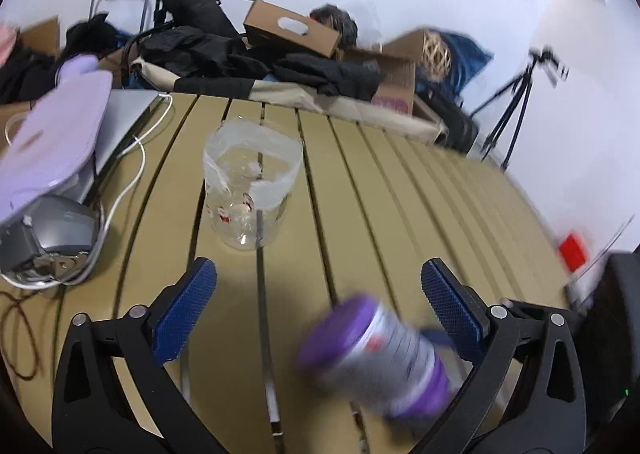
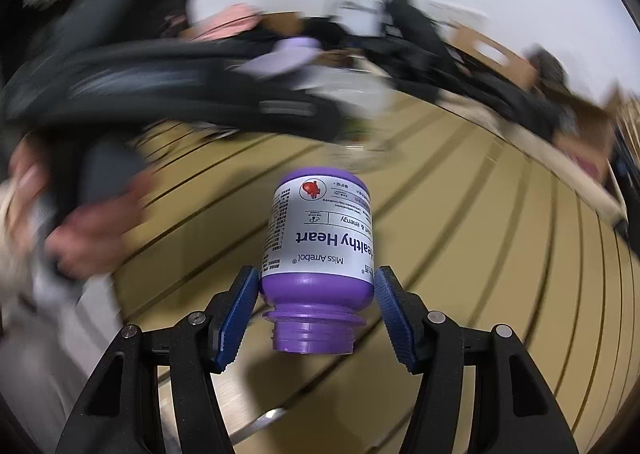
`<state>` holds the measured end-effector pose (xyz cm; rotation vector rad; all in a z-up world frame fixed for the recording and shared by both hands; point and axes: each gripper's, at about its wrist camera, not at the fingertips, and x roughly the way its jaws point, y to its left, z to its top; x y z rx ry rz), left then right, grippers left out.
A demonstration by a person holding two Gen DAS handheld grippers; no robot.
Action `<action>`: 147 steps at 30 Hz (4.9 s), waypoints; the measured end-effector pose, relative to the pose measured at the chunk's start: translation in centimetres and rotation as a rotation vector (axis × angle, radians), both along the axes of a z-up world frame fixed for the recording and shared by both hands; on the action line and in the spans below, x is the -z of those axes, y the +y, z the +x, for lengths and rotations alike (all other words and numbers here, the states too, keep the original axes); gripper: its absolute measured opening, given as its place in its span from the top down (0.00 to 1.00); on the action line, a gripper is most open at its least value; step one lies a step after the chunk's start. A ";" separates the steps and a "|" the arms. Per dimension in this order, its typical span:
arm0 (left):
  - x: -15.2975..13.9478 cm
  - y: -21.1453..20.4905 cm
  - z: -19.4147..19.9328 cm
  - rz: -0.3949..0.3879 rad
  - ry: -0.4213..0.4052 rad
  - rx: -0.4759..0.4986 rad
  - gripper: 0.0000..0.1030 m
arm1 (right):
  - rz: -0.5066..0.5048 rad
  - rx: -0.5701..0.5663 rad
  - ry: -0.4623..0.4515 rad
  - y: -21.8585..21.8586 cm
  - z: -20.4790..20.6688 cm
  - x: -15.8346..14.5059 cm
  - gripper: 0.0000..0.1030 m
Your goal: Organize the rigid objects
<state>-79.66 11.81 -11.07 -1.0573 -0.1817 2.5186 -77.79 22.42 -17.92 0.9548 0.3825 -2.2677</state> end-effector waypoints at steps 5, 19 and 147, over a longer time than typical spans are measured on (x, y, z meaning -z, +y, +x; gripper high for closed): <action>1.8 1.0 -0.3 -0.057 -0.065 0.010 0.46 | 0.054 -0.058 0.061 -2.2 1.8 0.3 0.35; -0.3 1.1 2.4 -0.107 -0.035 0.141 0.14 | 0.031 0.201 0.039 4.1 1.7 0.1 0.27; -10.4 -9.5 78.4 -0.123 0.454 -0.257 0.00 | -0.370 0.472 0.300 3.3 73.6 -12.6 0.12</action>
